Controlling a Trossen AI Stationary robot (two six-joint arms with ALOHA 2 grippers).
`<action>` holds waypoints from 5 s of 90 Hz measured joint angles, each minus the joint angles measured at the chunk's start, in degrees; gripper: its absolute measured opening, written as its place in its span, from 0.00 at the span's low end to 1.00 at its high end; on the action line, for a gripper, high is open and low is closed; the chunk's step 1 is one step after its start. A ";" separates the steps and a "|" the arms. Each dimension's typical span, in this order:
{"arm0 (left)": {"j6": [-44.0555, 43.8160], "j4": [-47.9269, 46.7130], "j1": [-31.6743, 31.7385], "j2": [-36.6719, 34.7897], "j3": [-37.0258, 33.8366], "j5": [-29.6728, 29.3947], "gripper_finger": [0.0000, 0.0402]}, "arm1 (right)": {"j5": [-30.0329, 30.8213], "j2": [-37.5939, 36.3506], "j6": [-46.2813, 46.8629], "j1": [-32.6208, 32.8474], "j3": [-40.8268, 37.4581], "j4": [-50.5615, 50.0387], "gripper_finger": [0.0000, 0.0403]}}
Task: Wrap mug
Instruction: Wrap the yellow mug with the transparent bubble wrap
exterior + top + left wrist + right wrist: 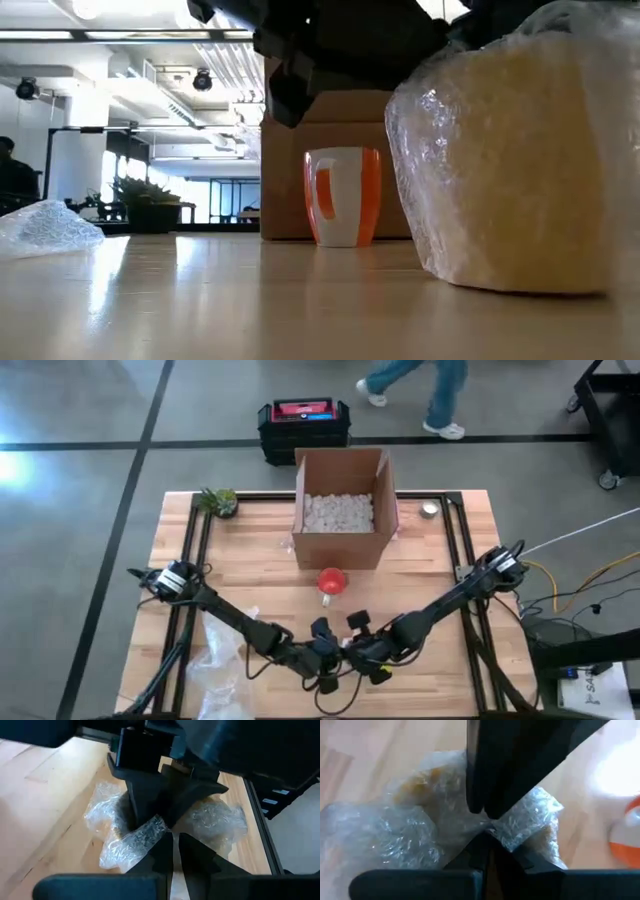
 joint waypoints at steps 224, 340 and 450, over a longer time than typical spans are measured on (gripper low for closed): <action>-0.44 -6.68 -1.18 -3.26 -0.37 0.46 0.05 | 0.56 -7.74 3.70 0.52 2.04 -4.68 0.03; -1.61 1.71 1.05 0.70 0.25 2.30 0.05 | -0.05 -2.95 2.69 1.05 3.29 -4.81 0.03; -1.55 2.19 1.01 0.61 0.37 2.33 0.05 | -1.62 -6.10 6.53 2.55 4.14 -4.94 0.03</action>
